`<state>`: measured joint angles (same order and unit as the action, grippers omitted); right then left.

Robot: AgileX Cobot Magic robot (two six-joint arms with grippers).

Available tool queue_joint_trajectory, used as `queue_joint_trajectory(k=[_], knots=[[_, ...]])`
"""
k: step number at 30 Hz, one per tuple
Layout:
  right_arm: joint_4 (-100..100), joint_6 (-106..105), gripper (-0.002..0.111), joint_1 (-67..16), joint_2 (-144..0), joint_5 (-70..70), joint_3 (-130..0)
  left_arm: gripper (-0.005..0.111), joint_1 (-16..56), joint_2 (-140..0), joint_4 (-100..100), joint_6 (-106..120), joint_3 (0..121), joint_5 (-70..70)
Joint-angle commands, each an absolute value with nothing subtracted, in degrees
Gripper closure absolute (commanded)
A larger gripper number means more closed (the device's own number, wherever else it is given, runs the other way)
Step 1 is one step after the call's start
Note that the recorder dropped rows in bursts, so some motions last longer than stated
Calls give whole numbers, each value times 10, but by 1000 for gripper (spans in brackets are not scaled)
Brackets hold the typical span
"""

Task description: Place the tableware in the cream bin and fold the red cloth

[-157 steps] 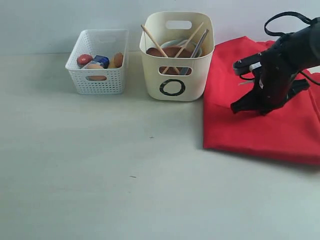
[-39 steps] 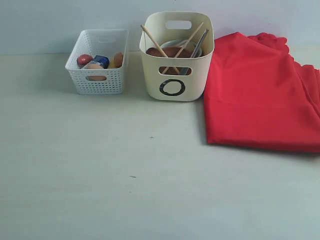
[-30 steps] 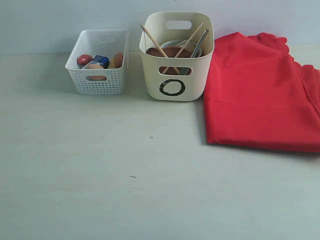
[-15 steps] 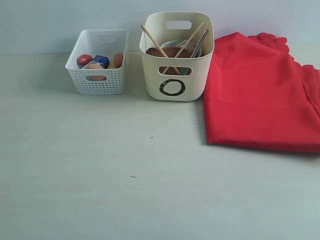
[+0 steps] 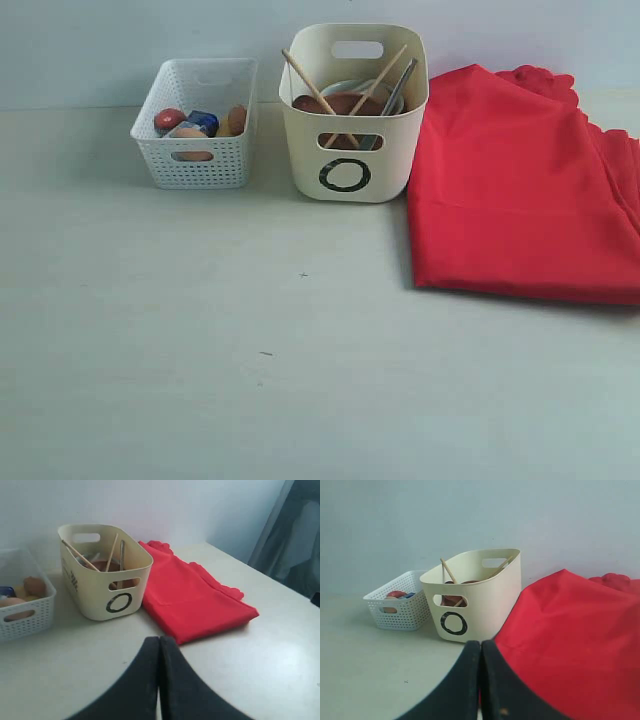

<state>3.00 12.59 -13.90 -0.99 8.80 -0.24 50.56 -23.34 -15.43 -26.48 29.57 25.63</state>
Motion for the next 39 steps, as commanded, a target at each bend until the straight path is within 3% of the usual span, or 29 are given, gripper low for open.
queue_joint_trajectory(k=[1,19,24,29,34,39], knots=[[33,127,108,-140,-6,85,0,106,509,-231,-232,-238,293,247],[33,127,108,-140,-6,85,0,106,499,-208,-252,-253,274,200],[33,127,108,-140,-6,85,0,106,337,-85,-244,-292,143,61],[33,127,108,-140,-6,85,0,106,222,0,-244,-328,85,49],[33,127,108,-140,-6,85,0,106,143,0,-244,-329,66,42],[33,127,108,-140,-6,85,0,106,113,0,-244,-333,66,42]])
